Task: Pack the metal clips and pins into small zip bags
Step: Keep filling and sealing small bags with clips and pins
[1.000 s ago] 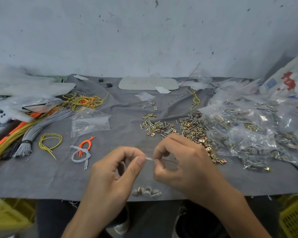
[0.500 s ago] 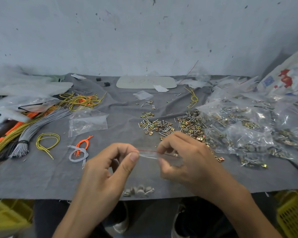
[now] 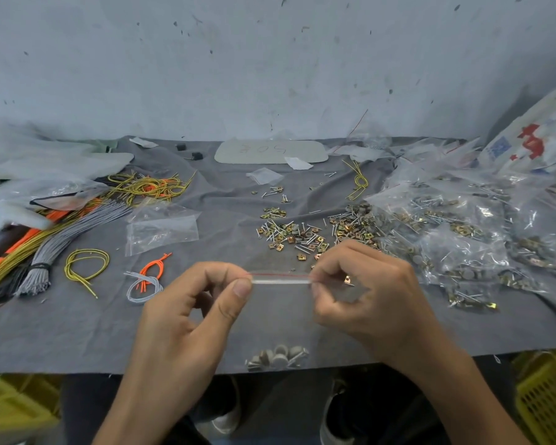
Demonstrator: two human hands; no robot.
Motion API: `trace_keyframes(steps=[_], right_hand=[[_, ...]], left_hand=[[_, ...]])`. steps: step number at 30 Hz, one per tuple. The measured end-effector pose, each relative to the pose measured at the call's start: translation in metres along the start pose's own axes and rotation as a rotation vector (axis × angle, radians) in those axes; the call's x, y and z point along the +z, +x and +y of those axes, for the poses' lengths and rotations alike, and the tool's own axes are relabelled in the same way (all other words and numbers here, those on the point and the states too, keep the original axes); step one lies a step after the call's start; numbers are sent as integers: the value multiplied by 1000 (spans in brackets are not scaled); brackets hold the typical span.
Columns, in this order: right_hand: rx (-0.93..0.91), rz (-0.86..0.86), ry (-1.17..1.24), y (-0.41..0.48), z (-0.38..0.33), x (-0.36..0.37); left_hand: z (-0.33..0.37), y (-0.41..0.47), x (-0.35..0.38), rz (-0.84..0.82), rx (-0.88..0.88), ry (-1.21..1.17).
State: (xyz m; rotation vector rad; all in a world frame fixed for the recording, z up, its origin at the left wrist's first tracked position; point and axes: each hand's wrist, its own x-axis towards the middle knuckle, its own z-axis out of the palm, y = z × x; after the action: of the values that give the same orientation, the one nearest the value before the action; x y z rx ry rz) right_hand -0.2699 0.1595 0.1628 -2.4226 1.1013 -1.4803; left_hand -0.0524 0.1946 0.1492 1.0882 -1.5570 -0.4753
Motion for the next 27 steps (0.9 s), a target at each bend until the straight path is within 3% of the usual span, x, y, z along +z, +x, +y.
trace_keyframes(steps=[16,23,27], right_hand=[[220,-10,361,-11,9,-7],[149,-84,254,-8,8,-9],[157,-88,257,-12,6,-6]], left_hand=[[-11,-1,-10,-29,-121,-56],[19,13,-6,-169,126,351],[32,17,12,-243,164,331]])
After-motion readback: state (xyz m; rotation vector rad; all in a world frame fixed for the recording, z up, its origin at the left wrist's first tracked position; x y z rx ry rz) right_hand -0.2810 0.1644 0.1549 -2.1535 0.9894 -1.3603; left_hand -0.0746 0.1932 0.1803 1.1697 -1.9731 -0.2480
